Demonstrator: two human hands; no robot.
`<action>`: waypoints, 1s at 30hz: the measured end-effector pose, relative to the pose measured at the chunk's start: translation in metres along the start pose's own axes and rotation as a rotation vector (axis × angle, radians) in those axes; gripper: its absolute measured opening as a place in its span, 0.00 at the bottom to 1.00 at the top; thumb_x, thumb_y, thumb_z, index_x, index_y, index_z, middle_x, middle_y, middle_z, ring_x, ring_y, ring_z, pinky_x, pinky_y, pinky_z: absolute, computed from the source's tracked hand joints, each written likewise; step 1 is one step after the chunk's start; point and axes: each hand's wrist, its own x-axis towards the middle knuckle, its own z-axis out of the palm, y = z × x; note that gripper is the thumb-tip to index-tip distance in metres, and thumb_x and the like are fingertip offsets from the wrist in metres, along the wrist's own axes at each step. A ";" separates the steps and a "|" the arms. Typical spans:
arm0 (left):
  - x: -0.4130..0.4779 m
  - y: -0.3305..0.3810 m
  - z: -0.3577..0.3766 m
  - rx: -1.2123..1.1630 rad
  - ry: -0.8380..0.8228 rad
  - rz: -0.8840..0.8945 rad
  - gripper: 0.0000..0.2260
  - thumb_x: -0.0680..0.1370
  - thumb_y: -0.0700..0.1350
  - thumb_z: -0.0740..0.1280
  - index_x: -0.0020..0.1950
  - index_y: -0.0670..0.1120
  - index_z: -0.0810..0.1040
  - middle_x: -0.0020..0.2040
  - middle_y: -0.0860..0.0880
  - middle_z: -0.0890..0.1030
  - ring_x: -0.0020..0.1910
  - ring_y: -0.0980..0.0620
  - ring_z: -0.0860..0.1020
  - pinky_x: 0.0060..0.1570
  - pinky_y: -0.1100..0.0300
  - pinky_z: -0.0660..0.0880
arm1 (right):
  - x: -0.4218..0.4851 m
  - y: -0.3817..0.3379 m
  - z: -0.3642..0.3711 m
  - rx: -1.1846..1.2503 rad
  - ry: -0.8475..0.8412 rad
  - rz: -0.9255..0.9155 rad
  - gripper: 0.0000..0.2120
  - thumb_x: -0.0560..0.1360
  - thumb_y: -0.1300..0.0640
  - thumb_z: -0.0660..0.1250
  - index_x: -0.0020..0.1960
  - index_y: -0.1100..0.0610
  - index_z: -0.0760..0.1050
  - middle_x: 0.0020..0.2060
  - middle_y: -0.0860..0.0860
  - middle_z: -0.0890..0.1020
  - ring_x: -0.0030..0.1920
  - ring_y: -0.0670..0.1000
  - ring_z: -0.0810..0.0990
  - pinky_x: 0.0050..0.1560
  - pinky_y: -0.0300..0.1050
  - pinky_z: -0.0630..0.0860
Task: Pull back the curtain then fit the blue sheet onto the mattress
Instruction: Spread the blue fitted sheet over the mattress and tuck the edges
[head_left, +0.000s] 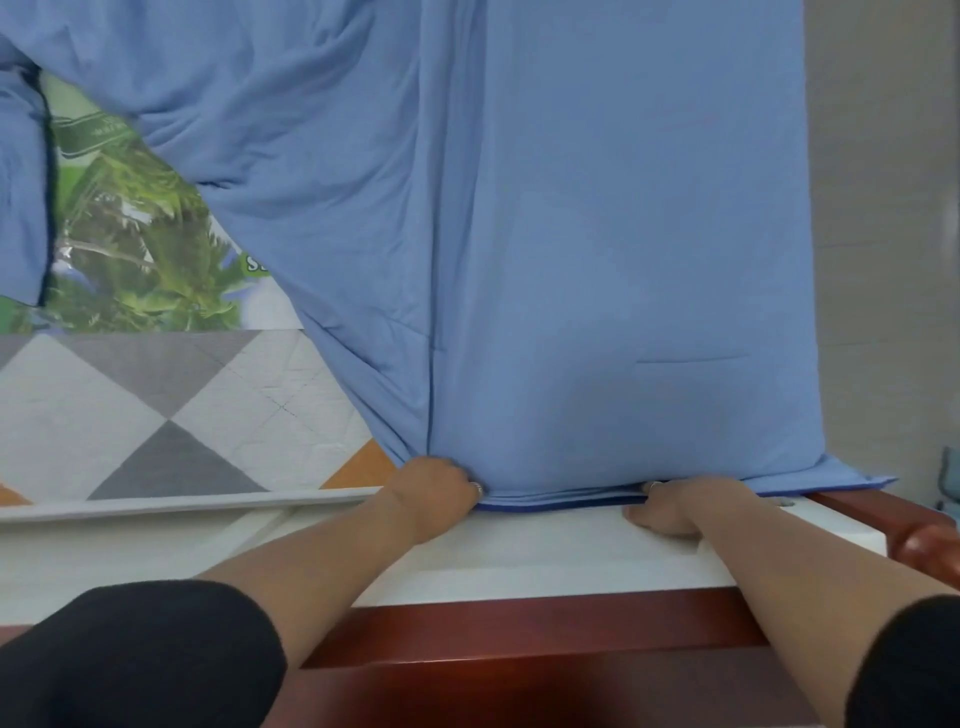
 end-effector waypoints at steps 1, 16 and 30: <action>0.003 -0.002 -0.002 -0.020 -0.027 0.010 0.14 0.82 0.40 0.59 0.67 0.46 0.74 0.59 0.45 0.79 0.58 0.43 0.78 0.54 0.49 0.78 | 0.001 -0.002 -0.002 -0.005 -0.004 0.011 0.35 0.79 0.33 0.48 0.80 0.51 0.56 0.80 0.49 0.58 0.78 0.54 0.58 0.77 0.53 0.54; -0.118 -0.146 0.042 -0.508 0.403 -0.715 0.22 0.75 0.38 0.61 0.68 0.51 0.78 0.64 0.50 0.76 0.64 0.47 0.73 0.57 0.53 0.74 | -0.096 -0.236 -0.071 0.238 0.659 -0.496 0.11 0.78 0.53 0.59 0.55 0.55 0.76 0.57 0.56 0.79 0.58 0.60 0.78 0.55 0.48 0.74; -0.104 -0.153 0.057 -0.433 0.522 -0.333 0.32 0.74 0.38 0.62 0.77 0.53 0.60 0.75 0.47 0.63 0.68 0.43 0.67 0.58 0.49 0.73 | -0.062 -0.317 -0.075 0.668 0.865 -0.235 0.08 0.76 0.62 0.61 0.54 0.57 0.76 0.51 0.58 0.82 0.54 0.62 0.80 0.50 0.49 0.74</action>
